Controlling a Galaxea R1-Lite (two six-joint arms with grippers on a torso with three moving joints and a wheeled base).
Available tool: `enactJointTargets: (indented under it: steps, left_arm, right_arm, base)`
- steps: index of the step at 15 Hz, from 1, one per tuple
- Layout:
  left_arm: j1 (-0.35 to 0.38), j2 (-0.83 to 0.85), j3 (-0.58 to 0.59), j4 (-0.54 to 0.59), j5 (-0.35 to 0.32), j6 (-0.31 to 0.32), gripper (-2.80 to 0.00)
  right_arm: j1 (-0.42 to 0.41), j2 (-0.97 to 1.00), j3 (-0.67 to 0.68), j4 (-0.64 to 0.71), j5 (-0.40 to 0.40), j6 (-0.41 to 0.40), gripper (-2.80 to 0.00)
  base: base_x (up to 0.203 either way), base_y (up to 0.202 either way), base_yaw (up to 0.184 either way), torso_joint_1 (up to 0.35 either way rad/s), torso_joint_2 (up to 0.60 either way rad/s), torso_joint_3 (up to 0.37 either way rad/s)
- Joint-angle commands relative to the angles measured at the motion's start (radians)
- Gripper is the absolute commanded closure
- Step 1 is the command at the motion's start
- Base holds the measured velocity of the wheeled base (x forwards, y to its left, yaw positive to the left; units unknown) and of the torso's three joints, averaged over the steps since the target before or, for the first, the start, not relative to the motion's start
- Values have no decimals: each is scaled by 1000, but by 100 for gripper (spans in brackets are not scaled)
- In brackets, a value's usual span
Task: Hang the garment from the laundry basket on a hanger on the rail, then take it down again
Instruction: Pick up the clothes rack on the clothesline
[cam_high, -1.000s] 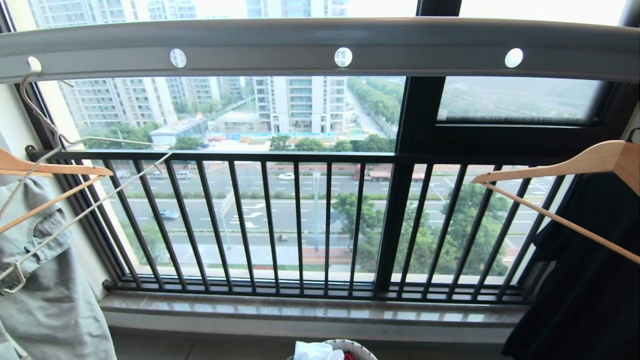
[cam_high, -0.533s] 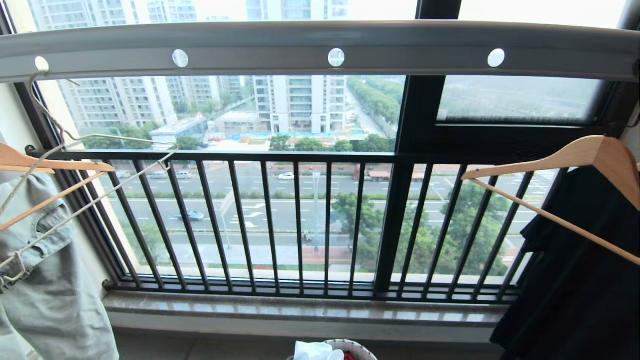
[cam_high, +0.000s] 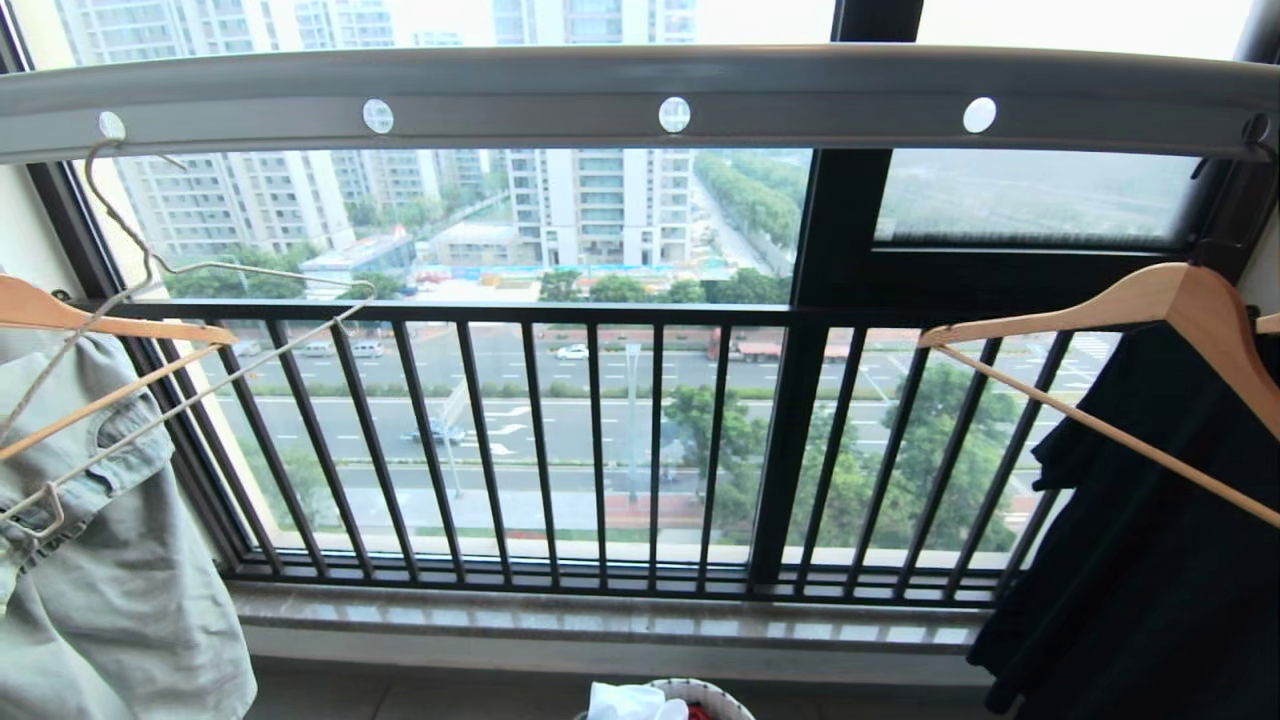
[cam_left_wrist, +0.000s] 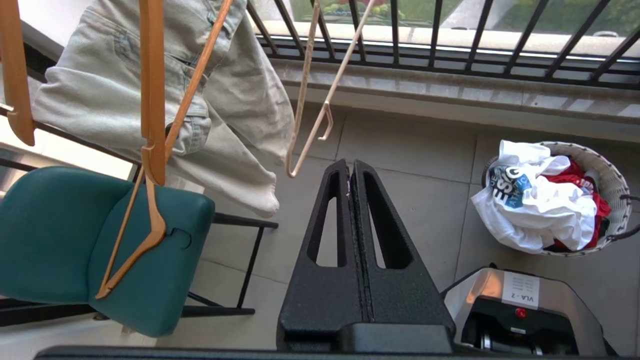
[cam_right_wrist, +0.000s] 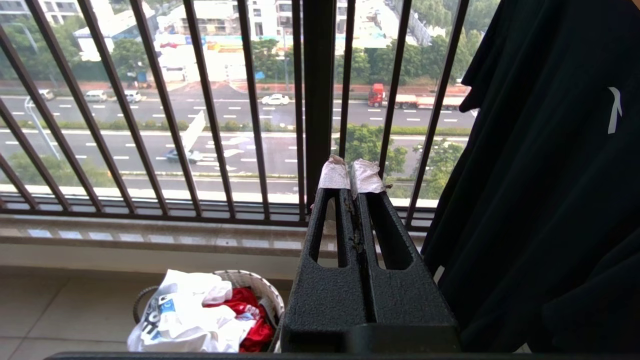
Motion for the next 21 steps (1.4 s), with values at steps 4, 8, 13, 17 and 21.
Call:
enactJointTargets:
  steps: [4,8,13,17,21]
  left_arm:
    - [179,110,-11,-47,-3,20,-280]
    - [336,141,-3,-110,-278,60,-280]
    - [491,254,-3,-153,-635,155,-280]
    - [501,360,-8,-181,-757,182,-280]
    - [502,401,-1,-206,-920,198,-280]
  right_arm:
    - [-1,1,1,0,0,0,0]
    - [0,1,0,0,0,0,0]
    - [0,1,0,0,0,0,0]
    - [0,1,0,0,0,0,0]
    - [0,1,0,0,0,0,0]
  base:
    - [0,0,0,0,0,0]
    - [0,0,0,0,0,0]
    - [0,0,0,0,0,0]
    - [0,0,0,0,0,0]
    - [0,0,0,0,0,0]
